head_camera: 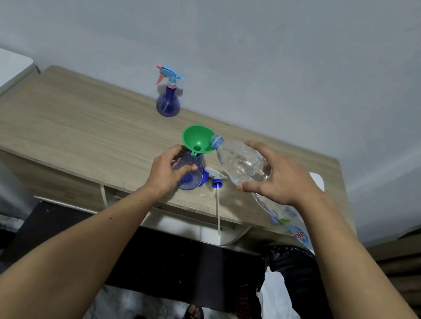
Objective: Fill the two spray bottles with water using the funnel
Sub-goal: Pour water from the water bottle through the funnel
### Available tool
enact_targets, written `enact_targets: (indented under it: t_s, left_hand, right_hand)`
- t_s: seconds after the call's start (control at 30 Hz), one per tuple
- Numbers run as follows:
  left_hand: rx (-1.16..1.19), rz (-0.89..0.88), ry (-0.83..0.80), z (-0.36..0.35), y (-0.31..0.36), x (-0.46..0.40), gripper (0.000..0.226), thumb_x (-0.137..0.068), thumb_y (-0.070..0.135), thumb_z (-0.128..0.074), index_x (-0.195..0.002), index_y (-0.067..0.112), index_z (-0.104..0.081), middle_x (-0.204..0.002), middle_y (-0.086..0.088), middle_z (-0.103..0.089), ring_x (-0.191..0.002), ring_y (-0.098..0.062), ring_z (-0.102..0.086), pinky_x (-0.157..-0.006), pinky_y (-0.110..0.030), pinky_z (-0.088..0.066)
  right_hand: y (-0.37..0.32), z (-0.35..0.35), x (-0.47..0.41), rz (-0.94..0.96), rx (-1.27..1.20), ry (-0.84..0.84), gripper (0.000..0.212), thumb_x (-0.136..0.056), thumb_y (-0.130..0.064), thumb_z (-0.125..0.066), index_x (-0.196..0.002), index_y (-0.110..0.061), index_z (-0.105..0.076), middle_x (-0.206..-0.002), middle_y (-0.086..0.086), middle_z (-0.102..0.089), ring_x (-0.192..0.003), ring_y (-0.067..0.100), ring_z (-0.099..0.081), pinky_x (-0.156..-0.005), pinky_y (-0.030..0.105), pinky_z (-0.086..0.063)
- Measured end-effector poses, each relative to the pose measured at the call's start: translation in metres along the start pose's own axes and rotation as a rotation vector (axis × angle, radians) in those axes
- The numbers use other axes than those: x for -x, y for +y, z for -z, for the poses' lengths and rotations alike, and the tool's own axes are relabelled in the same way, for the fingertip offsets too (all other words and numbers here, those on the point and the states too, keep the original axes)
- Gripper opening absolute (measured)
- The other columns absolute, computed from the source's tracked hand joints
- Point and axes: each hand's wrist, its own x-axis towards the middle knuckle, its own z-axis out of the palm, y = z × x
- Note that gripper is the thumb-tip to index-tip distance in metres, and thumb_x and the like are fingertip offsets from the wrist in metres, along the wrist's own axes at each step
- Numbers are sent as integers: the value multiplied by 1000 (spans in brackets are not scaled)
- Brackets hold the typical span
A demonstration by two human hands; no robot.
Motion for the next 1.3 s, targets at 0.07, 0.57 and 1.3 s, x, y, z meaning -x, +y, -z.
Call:
enact_targets:
  t_s: [0.07, 0.57, 1.3]
  left_hand:
    - [-6, -3, 3, 0, 0, 0, 44, -84, 13, -87, -123, 19, -69, -118, 0, -74, -111, -15, -69, -99, -30, -56]
    - [-5, -25, 13, -1, 0, 1, 40, -83, 12, -86, -116, 25, -69, -111, 1, -74, -103, -16, -70, -92, -31, -58]
    - [39, -9, 3, -1, 0, 2, 44, -85, 12, -86, -120, 29, -66, -116, 4, -73, -111, -12, -68, -97, -27, -54]
  right_hand:
    - [0, 1, 1, 6, 10, -1, 100, -69, -68, -82, -153, -55, -28, -142, -2, -62, -121, 25, -60, -89, 35, -43]
    - [-1, 4, 4, 10, 71, -18, 102, -69, -70, -80, -154, -55, -27, -137, 1, -65, -117, 26, -61, -92, 41, -50]
    - [2, 5, 4, 18, 94, 2, 102, -66, -73, -79, -151, -59, -24, -135, -1, -65, -113, 24, -62, -92, 45, -54]
